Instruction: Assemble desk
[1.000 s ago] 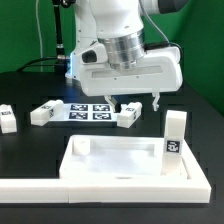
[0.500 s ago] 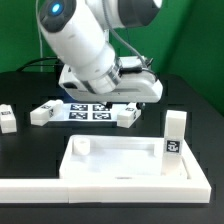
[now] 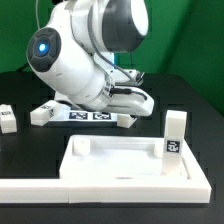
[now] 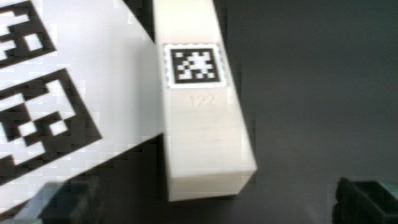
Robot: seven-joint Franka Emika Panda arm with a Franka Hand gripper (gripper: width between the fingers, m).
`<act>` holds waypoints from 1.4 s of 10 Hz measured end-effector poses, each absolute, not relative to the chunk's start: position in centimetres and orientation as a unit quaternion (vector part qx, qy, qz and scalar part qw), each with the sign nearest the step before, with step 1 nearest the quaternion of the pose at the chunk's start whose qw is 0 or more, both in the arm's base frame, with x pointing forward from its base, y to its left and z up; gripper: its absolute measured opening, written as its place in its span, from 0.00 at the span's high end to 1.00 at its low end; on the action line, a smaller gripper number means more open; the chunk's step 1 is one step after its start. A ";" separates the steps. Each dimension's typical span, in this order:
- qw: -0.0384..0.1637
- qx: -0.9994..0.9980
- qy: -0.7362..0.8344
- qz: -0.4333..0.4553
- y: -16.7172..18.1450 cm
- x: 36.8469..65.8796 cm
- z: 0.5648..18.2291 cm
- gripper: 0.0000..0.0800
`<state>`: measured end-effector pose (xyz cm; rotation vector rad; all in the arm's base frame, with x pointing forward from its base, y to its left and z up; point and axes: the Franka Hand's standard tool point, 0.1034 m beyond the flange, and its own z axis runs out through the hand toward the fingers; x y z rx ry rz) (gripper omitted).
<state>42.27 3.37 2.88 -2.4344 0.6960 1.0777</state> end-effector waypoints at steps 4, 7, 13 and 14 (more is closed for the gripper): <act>0.186 -0.864 0.255 0.392 4.8 40.2 1.4 0.19; 0.184 -0.864 0.251 0.396 5.5 39.5 1.0 0.19; 0.184 -0.864 0.252 0.395 5.5 39.5 1.0 0.64; 0.184 -0.864 0.252 0.395 5.5 39.5 1.0 0.64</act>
Offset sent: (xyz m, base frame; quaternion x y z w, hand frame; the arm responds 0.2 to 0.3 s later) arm -0.0340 0.0396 -0.0322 0.0082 -0.0004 0.0409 0.9991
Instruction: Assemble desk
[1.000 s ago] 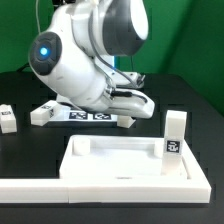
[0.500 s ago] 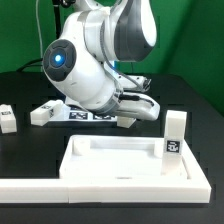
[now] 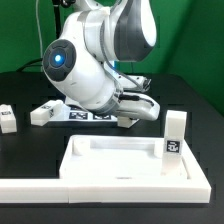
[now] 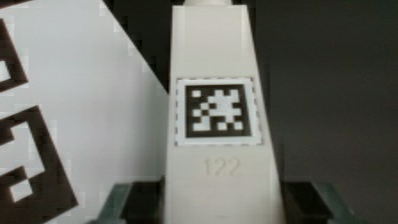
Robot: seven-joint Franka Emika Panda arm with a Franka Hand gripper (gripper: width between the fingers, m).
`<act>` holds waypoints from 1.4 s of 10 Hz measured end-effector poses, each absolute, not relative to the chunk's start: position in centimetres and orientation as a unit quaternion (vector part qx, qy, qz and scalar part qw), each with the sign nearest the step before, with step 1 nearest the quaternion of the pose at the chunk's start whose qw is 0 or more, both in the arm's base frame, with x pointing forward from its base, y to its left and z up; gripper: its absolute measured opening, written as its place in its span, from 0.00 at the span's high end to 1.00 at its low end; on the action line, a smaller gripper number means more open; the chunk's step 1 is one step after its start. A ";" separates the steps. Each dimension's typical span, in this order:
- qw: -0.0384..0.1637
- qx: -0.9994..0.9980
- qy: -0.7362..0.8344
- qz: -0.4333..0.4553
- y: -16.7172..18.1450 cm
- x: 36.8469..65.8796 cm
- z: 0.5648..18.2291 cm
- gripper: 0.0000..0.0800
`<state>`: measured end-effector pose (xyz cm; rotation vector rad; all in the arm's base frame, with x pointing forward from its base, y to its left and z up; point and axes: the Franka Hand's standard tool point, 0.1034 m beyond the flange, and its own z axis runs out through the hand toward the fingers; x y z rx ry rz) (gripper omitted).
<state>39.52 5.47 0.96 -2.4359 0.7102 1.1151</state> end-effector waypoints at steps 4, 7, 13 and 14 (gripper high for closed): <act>0.184 -0.864 0.252 0.395 5.5 39.5 1.0 0.64; 0.184 -0.872 0.230 0.390 3.3 42.2 4.7 0.64; 0.162 -0.924 0.225 0.263 2.0 46.6 10.2 0.64; 0.156 -0.934 0.210 0.246 1.1 47.0 10.0 0.64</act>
Offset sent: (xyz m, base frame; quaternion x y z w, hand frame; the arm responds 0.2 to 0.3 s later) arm 0.0000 0.0000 0.0000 0.0000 0.0000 0.0000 1.0000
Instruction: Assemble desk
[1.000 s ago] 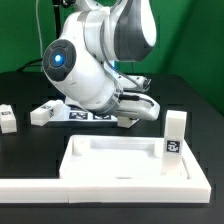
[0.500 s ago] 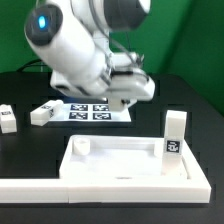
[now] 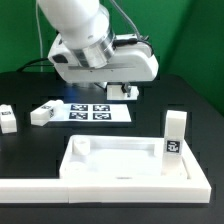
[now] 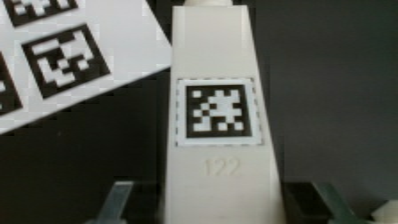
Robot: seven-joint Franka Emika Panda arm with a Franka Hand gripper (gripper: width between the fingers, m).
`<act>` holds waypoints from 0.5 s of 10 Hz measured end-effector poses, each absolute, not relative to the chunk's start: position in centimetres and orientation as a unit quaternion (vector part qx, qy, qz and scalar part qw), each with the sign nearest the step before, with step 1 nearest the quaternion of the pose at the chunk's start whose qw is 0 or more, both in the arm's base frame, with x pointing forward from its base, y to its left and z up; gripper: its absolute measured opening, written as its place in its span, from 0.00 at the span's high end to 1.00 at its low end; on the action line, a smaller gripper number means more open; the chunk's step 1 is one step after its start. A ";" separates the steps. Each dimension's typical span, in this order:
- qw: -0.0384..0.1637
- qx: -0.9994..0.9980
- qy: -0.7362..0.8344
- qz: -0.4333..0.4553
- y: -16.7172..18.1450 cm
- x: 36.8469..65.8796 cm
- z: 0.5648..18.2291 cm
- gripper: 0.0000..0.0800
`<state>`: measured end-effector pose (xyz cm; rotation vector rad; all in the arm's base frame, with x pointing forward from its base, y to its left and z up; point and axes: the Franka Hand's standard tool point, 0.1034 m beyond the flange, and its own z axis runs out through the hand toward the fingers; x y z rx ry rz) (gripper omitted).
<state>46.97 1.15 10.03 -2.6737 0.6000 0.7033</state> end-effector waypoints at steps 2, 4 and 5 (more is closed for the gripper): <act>0.137 -0.955 0.181 0.189 -0.5 49.3 13.7 0.64; 0.105 -0.978 0.155 0.093 0.2 50.7 15.9 0.64; 0.098 -0.981 0.158 0.055 0.1 50.9 15.8 0.64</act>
Offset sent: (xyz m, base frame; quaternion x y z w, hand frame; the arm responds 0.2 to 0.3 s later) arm -0.0034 0.0192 0.0295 -0.0923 0.1770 -0.0218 0.9796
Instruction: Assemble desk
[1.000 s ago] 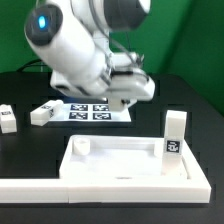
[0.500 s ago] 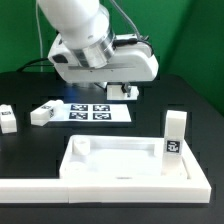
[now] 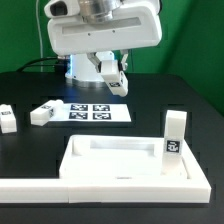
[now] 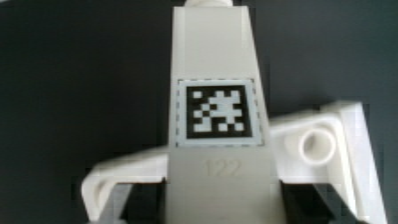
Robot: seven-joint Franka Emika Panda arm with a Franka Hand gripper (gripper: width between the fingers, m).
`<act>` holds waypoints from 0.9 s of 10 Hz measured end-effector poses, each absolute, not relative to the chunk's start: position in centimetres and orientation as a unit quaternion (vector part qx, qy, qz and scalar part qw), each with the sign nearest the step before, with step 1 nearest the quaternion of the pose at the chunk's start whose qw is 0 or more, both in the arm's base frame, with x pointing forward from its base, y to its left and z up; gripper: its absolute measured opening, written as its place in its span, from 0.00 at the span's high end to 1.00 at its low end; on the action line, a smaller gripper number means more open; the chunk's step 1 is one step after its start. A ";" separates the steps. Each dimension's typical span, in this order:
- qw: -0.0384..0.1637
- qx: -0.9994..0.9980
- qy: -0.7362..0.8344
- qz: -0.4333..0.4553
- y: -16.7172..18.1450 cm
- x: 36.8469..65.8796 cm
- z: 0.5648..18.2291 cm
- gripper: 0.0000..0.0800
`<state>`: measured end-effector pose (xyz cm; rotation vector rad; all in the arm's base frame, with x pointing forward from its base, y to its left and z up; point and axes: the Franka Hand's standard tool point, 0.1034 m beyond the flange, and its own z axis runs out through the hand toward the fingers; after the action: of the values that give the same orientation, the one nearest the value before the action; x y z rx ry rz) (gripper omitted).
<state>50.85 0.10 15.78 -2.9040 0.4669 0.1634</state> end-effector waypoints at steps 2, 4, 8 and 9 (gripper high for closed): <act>0.083 -0.985 0.148 -0.006 -0.5 51.3 15.7 0.64; 0.073 -0.987 0.130 -0.057 -2.8 53.3 16.9 0.64; 0.040 -0.974 0.126 -0.182 -3.8 55.7 18.0 0.64; 0.027 -0.966 0.129 -0.225 -4.2 56.1 18.3 0.64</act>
Offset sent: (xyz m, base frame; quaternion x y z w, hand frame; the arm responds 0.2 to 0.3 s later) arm 0.0433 -0.0458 0.0325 -0.0004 0.1738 -0.0921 0.9805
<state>56.06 -4.20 18.35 -2.9827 0.3976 -0.6936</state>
